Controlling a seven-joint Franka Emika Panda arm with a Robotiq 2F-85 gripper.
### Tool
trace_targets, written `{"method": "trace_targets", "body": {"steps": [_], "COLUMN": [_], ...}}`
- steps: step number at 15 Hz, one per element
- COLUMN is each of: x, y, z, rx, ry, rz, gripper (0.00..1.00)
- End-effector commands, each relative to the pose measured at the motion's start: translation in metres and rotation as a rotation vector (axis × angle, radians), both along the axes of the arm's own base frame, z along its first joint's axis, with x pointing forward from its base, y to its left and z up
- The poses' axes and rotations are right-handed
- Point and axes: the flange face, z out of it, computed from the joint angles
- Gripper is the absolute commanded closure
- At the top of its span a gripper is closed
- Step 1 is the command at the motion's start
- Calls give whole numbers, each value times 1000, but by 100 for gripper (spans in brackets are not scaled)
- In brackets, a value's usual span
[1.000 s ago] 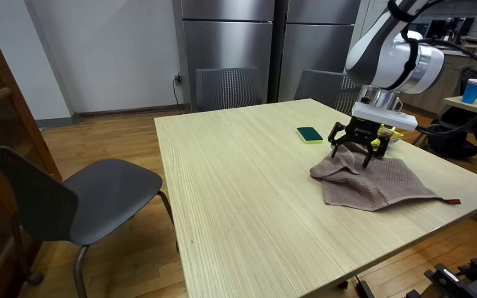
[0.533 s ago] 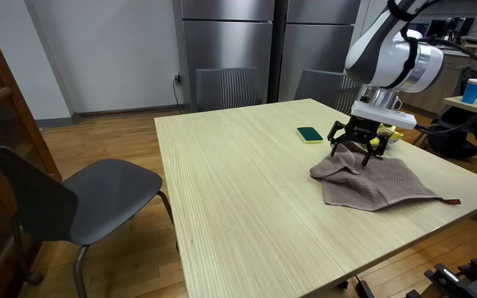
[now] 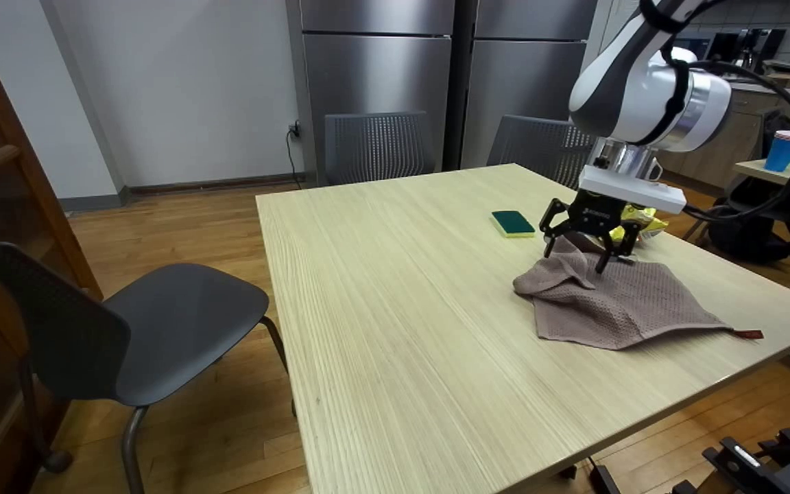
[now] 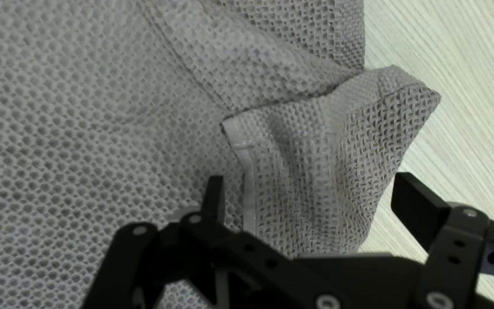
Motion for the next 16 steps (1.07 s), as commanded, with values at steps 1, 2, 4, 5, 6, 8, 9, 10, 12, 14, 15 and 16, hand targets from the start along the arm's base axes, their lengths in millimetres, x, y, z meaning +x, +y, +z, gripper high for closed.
{"method": "trace_targets", "body": {"steps": [1,2,4,5,6,8,9,10,12,14,15,16], "x": [4,5,5,6,6,7,8,8,8,8,9,9], "y": [5,6,6,7,7,8,8,8,9,9,10,11], "z": [9,9,10,11,12,13,14,14,15,16,16,17], "rx": [28,29,30,30,30,28,27,26,24,22,21,19], "ry": [1,0,-2,-4,-6,-11,-13,-13,-16,-17,-19,-20], "rz": [-11,-10,-9,-9,-8,-5,-4,-2,1,4,7,10], "gripper": [25,28,44,51,60,75,82,90,94,97,93,91]}}
